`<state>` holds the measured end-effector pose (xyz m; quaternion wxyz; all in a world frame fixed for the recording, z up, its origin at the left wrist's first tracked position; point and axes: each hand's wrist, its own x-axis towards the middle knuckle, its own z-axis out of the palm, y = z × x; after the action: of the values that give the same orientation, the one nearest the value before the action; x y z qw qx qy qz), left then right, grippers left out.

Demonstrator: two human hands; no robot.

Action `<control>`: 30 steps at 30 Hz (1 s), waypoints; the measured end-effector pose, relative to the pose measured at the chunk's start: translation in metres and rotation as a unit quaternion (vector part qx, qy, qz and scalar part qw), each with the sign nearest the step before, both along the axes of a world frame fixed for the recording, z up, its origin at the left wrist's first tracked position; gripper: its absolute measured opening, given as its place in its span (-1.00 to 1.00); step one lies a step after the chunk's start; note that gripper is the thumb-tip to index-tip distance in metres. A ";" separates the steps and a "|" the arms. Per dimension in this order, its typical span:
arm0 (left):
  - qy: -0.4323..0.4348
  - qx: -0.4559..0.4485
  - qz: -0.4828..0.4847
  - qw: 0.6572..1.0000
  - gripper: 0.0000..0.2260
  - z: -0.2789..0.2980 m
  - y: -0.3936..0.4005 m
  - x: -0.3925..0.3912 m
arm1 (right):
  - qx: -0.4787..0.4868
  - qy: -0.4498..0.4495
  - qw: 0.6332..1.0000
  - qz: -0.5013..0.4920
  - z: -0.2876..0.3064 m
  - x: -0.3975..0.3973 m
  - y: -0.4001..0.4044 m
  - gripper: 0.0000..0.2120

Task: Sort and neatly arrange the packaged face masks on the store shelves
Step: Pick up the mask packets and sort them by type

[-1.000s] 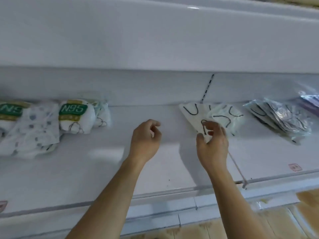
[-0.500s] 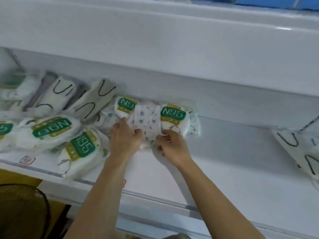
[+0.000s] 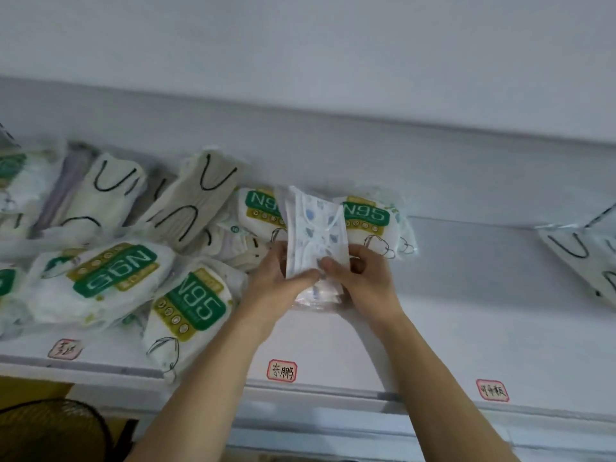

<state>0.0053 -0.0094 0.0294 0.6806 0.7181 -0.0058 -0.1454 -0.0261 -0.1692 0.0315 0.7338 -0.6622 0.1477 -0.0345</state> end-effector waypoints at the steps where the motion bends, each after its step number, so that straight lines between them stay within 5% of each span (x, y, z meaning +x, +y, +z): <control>1: 0.015 -0.053 -0.016 0.998 -0.46 0.001 0.001 -0.001 | 0.009 0.005 1.000 -0.002 0.002 -0.002 0.003 -0.70; 8: 0.181 -0.285 0.030 0.941 -0.57 0.007 0.000 -0.020 | 0.044 -0.018 0.999 0.002 -0.006 -0.010 0.006 -0.72; 12: 0.206 -0.318 0.021 0.925 -0.73 0.012 0.005 -0.020 | 0.171 -0.053 0.984 0.002 -0.011 -0.009 0.012 -0.68; 16: 0.220 -0.298 -0.017 0.929 -0.62 0.006 0.005 -0.026 | 0.246 -0.085 0.965 -0.020 -0.016 -0.011 0.009 -0.64; 20: 0.191 -0.292 0.009 0.937 -0.80 0.003 0.001 -0.029 | 0.210 -0.079 0.974 -0.010 -0.011 -0.023 0.010 -0.68; 25: 0.081 -0.310 0.057 0.946 -0.65 0.005 -0.014 -0.027 | 0.027 -0.069 0.995 -0.068 0.012 -0.042 -0.002 -0.77; 30: 0.102 -0.354 0.008 0.930 -0.52 0.019 -0.049 -0.033 | -0.026 -0.093 0.991 -0.088 0.033 -0.057 -0.029 -0.64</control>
<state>-0.0275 -0.0587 0.0483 0.8885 0.4121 0.0187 -0.2008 -0.0836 -0.1980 0.0650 0.7209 -0.6595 0.1357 -0.1642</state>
